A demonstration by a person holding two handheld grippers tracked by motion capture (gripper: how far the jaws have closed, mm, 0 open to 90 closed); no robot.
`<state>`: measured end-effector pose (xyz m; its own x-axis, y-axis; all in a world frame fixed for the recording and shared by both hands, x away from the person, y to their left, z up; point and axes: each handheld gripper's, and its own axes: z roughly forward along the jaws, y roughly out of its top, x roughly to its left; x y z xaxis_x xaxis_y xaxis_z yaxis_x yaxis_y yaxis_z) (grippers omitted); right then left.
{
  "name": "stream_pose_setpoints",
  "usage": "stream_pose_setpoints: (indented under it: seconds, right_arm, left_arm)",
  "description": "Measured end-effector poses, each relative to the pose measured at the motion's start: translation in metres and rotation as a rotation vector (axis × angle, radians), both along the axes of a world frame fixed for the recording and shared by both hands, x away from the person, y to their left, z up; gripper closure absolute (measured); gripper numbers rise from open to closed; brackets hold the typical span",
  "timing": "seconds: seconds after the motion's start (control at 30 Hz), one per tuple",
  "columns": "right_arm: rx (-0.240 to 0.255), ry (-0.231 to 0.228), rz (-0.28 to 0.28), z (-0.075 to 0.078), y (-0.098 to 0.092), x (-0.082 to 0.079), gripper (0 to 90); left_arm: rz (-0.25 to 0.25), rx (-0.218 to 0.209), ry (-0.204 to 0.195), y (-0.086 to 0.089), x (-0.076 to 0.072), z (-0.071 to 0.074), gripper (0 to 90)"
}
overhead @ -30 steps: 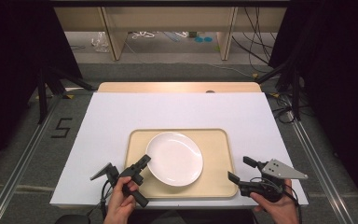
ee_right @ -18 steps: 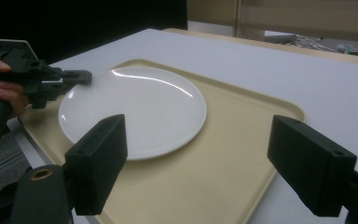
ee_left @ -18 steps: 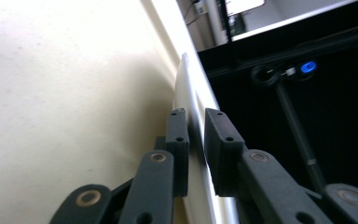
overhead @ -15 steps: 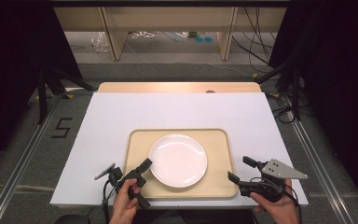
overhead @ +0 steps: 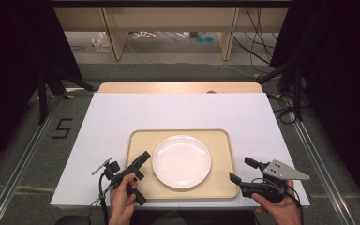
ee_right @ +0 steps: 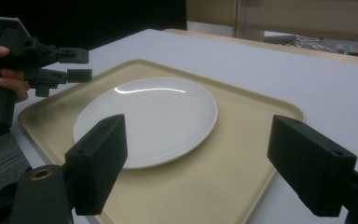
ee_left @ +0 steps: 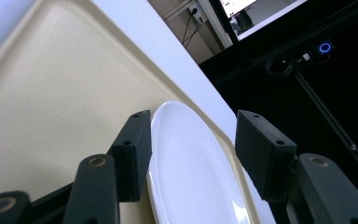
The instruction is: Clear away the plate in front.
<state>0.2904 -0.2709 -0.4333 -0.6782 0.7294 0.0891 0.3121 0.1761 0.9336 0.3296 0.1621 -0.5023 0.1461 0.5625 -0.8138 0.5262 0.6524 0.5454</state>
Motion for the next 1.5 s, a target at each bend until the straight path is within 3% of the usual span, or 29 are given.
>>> stream_pose_setpoints:
  seconds: [0.1, 0.2, 0.4, 0.53, 0.67, 0.83, 1.03, 1.17, 1.5]
  right_arm:
    - [-0.006, 0.003, -0.004, 0.000, 0.000, -0.001, 20.5]
    - [-0.001, -0.008, 0.000, 0.001, 0.000, -0.001, 20.2]
    - [0.000, 0.003, -0.004, 0.001, 0.001, -0.002, 19.5]
    - [0.002, -0.003, 0.005, 0.001, 0.002, -0.002, 18.5]
    - [0.001, 0.000, -0.001, 0.000, 0.003, -0.003, 16.7]
    - [0.007, 0.015, 0.000, 0.001, 0.003, -0.004, 15.7]
    - [-0.003, 0.007, -0.004, 0.000, 0.003, -0.003, 15.6]
    - [0.007, 0.012, -0.004, 0.000, 0.002, -0.005, 15.6]
    - [0.004, 0.001, -0.011, 0.000, 0.000, -0.005, 15.6]
  left_arm:
    - [-0.048, 0.064, -0.038, 0.000, 0.001, 0.003, 40.8]
    - [-0.058, 0.166, -0.055, -0.001, -0.001, 0.009, 34.9]
    - [-0.139, 0.372, -0.153, 0.002, -0.004, 0.020, 28.8]
    - [-0.169, 0.458, -0.191, 0.001, -0.007, 0.023, 22.5]
    - [-0.164, 0.590, -0.255, -0.006, -0.012, 0.028, 15.3]
    - [-0.170, 0.584, -0.307, -0.012, -0.017, 0.033, 15.5]
    - [-0.214, 0.613, -0.365, -0.014, -0.022, 0.042, 15.5]
    - [-0.211, 0.623, -0.390, -0.011, -0.026, 0.050, 15.5]
    - [-0.169, 0.620, -0.383, 0.002, -0.027, 0.052, 15.5]
